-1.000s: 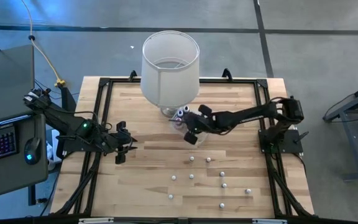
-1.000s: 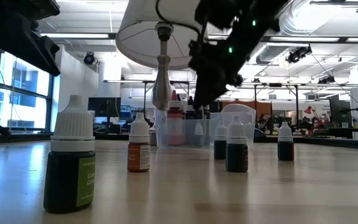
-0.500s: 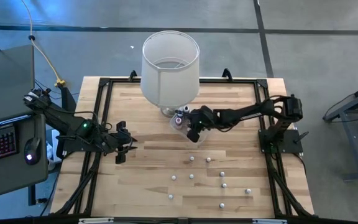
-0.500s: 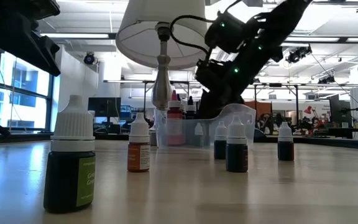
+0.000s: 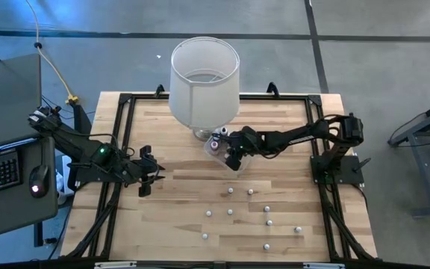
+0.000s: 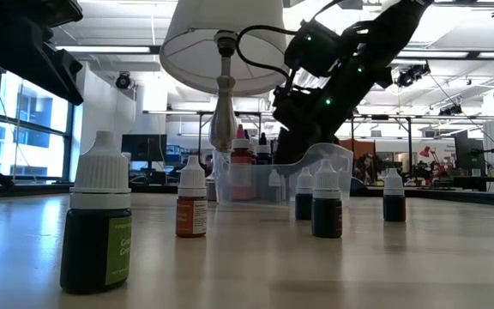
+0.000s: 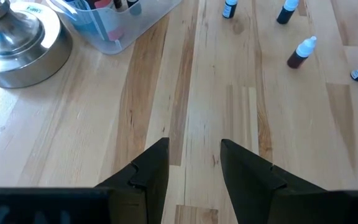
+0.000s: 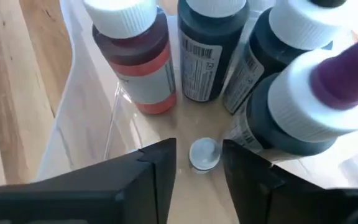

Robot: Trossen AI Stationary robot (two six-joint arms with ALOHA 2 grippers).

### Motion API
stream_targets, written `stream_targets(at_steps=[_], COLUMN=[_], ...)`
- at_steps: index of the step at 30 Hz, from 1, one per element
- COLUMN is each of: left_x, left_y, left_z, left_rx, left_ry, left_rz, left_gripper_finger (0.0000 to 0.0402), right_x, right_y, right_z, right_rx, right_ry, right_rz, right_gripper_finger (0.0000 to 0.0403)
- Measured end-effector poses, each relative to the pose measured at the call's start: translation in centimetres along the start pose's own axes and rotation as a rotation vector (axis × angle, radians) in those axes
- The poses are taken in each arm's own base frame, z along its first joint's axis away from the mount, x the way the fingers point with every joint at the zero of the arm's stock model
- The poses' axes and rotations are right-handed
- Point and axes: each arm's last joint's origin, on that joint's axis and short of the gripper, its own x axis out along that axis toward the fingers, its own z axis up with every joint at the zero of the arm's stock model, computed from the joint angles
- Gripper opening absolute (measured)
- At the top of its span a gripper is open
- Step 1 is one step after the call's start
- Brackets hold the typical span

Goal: Pick & Place food coloring
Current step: Put the top small black food coloring bottle into the transparent bin, then put the small orange food coloring bottle into the transparent bin

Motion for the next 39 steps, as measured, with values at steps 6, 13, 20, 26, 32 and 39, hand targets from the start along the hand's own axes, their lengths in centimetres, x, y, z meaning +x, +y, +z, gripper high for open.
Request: stream_targets(at_steps=[6, 13, 20, 26, 32, 39], left_x=[0.0, 0.0, 0.0, 0.0, 0.0, 0.0], left_y=[0.0, 0.0, -0.1, -0.1, -0.1, -0.1], left_z=[0.0, 0.0, 0.2, 0.2, 0.2, 0.2], left_rx=[0.0, -0.001, -0.008, -0.009, -0.009, -0.009], left_ry=[0.001, 0.0, -0.014, -0.017, -0.017, -0.02], left_rz=[-0.003, -0.003, -0.01, -0.011, -0.011, -0.012], left_gripper_finger=[0.0142, 0.0142, 0.0142, 0.0142, 0.0142, 0.0142], right_x=[-1.1, -5.7, -6.8, -4.2, -3.2, -1.3], right_y=[1.1, 4.8, 9.1, 12.9, 15.4, 17.1], right_z=[1.4, 3.9, 3.0, 0.2, -1.7, -2.8], right_rx=[-0.036, -0.216, -0.298, -0.314, -0.295, -0.279], right_ry=[-0.013, -0.117, -0.174, -0.133, -0.111, -0.185], right_rz=[0.131, 0.198, 0.301, 0.456, 0.576, 0.702], right_gripper_finger=[0.0133, 0.0133, 0.0134, 0.0134, 0.0134, 0.0134])
